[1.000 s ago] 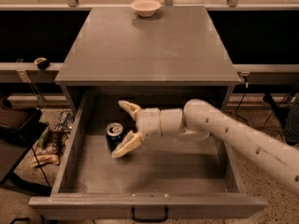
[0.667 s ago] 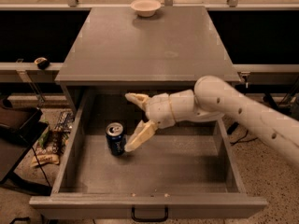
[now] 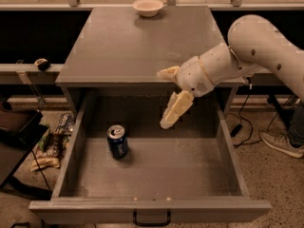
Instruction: Place pepsi can into top drawer
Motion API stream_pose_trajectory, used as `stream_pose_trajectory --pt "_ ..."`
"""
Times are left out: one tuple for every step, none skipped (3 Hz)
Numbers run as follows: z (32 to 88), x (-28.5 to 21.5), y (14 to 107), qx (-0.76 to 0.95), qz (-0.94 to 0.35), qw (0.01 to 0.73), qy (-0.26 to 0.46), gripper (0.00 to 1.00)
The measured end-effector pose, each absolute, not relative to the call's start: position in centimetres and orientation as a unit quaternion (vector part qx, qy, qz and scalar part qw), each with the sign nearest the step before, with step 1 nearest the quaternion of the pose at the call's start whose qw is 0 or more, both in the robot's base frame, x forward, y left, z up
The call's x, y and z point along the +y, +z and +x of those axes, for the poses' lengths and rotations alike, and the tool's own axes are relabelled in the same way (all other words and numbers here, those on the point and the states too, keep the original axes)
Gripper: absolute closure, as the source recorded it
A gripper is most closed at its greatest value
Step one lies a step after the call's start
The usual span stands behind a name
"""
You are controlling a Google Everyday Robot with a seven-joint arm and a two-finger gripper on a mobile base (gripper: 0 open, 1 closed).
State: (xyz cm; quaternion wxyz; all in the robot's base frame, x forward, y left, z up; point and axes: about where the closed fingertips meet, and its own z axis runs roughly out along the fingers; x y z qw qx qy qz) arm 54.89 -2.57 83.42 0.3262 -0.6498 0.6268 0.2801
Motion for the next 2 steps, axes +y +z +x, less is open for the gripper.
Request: stream_pose_trajectory --pt "56.0 -7.3 85.7 0.667 -0.654 0.301 0.191 0.00" --pt "56.9 -9.6 87.6 0.684 -0.666 0.283 0.086 0.00"
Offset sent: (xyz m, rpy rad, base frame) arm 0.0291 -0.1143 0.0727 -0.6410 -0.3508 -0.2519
